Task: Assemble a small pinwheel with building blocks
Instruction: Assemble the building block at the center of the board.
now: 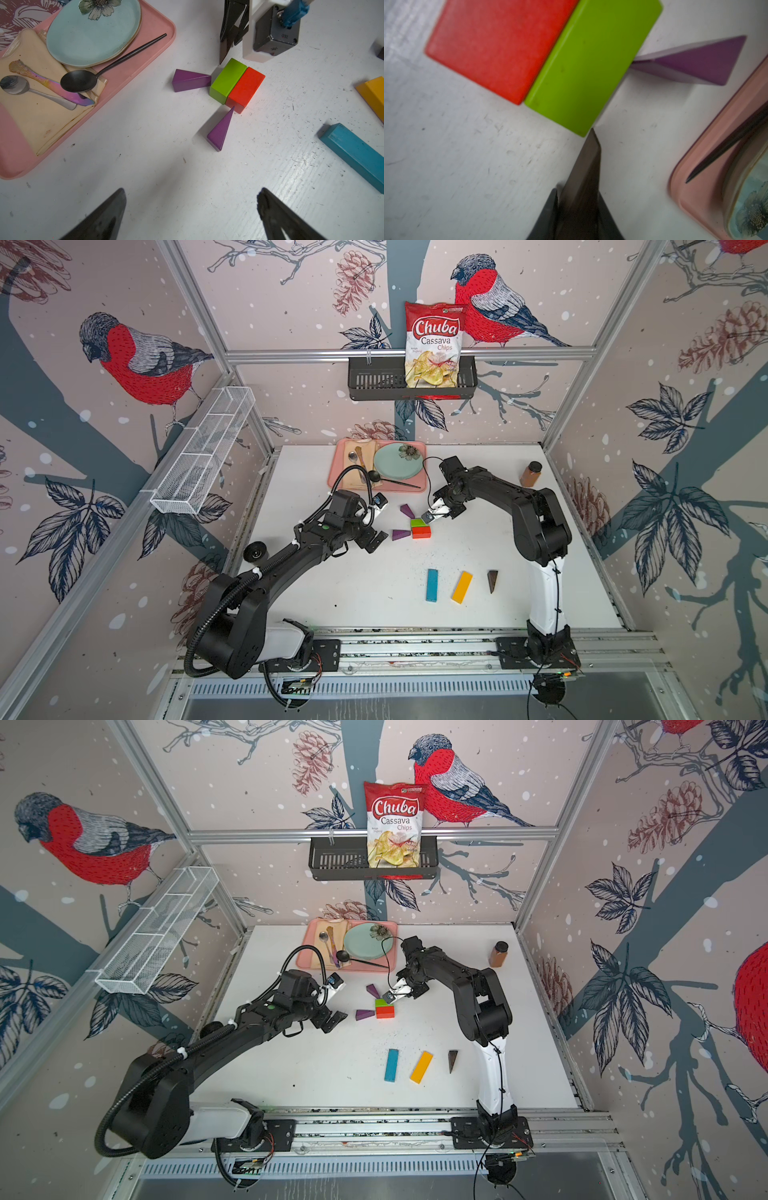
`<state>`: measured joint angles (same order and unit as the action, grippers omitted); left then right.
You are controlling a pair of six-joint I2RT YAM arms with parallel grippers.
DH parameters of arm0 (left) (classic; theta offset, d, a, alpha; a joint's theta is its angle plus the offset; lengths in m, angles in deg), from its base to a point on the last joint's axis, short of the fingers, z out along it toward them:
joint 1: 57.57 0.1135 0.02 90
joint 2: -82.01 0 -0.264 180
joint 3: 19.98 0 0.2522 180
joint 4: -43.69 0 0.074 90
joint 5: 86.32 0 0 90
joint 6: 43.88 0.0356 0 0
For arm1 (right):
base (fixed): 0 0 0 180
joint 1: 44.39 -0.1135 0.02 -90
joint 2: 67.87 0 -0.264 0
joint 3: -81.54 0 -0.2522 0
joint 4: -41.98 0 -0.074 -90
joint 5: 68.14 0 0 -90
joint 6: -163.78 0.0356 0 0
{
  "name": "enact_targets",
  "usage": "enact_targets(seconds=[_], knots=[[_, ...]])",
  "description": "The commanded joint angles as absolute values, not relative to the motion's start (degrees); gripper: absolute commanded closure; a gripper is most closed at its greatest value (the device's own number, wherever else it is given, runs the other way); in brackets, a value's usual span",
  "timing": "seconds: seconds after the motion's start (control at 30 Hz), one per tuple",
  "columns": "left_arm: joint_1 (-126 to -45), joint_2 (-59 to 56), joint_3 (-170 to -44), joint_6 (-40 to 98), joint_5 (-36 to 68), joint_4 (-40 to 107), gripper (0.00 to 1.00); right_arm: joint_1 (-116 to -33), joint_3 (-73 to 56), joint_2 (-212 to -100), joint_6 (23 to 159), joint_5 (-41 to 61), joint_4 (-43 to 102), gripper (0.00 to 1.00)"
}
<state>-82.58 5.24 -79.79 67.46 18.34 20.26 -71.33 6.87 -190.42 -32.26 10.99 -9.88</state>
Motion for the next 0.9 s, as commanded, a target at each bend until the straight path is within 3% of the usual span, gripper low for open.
enact_targets(seconds=[0.0, 0.3, 0.87], knots=[[-82.58, 5.76, -79.38, 67.13, 18.71, 21.31, 0.02, -71.48, 6.79, -190.13, -31.23, 11.04, -11.39, 0.77], [-82.53, 6.14, -78.55, 66.76, 19.15, 21.67, 0.02, -71.66, 6.71, -189.82, -30.70, 11.04, -9.86, 0.67], [-82.53, 5.81, -78.80, 66.87, 19.85, 21.68, 0.02, -71.11, 7.20, -190.19, -30.78, 10.62, -7.99, 0.57]])
